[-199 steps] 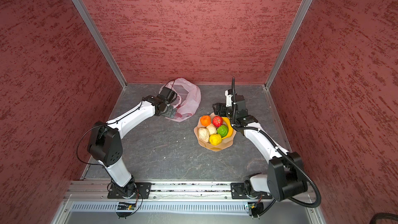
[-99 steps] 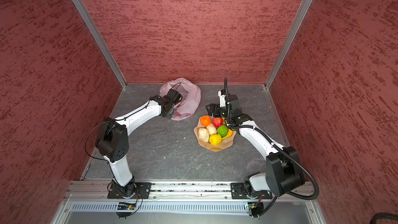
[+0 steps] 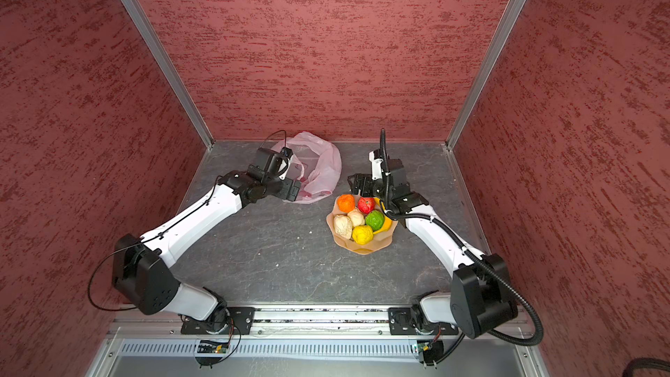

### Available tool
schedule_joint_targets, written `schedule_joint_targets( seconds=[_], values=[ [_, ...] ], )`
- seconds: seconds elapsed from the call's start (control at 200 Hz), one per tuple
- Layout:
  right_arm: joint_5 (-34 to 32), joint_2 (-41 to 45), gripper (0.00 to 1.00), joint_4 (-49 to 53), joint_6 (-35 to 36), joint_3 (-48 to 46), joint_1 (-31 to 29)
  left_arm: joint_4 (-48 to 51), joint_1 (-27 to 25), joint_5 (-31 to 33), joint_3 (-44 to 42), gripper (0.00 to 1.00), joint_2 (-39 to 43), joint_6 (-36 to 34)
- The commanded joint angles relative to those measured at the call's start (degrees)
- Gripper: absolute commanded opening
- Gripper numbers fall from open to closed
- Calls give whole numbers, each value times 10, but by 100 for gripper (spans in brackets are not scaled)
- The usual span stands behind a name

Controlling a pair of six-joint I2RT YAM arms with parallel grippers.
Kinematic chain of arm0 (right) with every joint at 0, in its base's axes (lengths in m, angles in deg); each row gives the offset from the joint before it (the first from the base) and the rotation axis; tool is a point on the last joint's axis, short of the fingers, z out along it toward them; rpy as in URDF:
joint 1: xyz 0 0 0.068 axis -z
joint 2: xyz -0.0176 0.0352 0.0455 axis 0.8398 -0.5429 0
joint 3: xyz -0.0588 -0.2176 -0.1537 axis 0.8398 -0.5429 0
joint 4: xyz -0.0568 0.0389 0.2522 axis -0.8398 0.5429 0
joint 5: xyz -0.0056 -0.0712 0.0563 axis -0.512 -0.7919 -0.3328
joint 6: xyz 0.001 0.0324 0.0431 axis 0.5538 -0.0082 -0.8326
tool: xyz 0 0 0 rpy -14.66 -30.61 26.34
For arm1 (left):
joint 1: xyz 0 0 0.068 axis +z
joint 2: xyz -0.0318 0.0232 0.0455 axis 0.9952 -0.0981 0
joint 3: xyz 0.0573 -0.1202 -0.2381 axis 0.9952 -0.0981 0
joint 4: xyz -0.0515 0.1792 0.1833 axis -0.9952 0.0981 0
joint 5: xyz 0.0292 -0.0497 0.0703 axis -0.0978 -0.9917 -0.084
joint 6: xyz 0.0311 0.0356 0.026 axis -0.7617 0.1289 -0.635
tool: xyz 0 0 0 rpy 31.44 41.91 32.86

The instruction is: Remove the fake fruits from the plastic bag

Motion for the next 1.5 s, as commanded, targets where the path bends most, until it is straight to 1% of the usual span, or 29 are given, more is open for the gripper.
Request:
schedule_joint_targets(
  seconds=[0.0,0.095,0.19,0.25,0.336,0.396,0.476,0.591,0.721,0.852,1.012,1.097,1.207,1.227,1.312,1.363,1.498],
  values=[
    [-20,24,92,16,15,18,0,-27,23,-78,-29,100,28,26],
    [-48,44,94,12,17,2,11,-64,57,-69,-75,100,78,69],
    [-82,73,98,0,19,-28,34,-126,115,-61,-140,100,139,125],
    [-107,95,99,-13,26,-51,52,-169,153,-59,-182,100,171,157],
    [-149,124,99,-26,45,-87,76,-213,199,-37,-231,100,199,195],
    [-190,147,99,-47,60,-118,85,-228,219,1,-253,100,205,209],
    [-240,178,99,-85,75,-166,102,-251,233,62,-277,100,208,204],
    [-304,204,99,-120,72,-216,135,-346,236,131,-336,100,211,171],
    [-342,230,99,-205,85,-284,153,-445,237,165,-395,100,206,123],
    [-382,249,99,-297,99,-346,159,-484,250,167,-419,99,185,110],
    [-390,233,99,-339,115,-371,164,-569,267,158,-467,100,173,83],
    [-393,209,99,-371,118,-381,168,-598,283,141,-488,99,167,90],
    [-395,168,99,-442,127,-397,171,-645,295,119,-516,100,150,91],
    [-394,160,99,-453,127,-399,171,-670,296,116,-519,100,146,90],
    [-387,130,99,-495,131,-405,171,-713,302,108,-532,100,126,89],
    [-385,112,99,-516,132,-408,172,-709,305,101,-528,100,123,88],
    [-388,61,99,-564,135,-412,173,-752,313,73,-536,100,111,89]
  ],
)
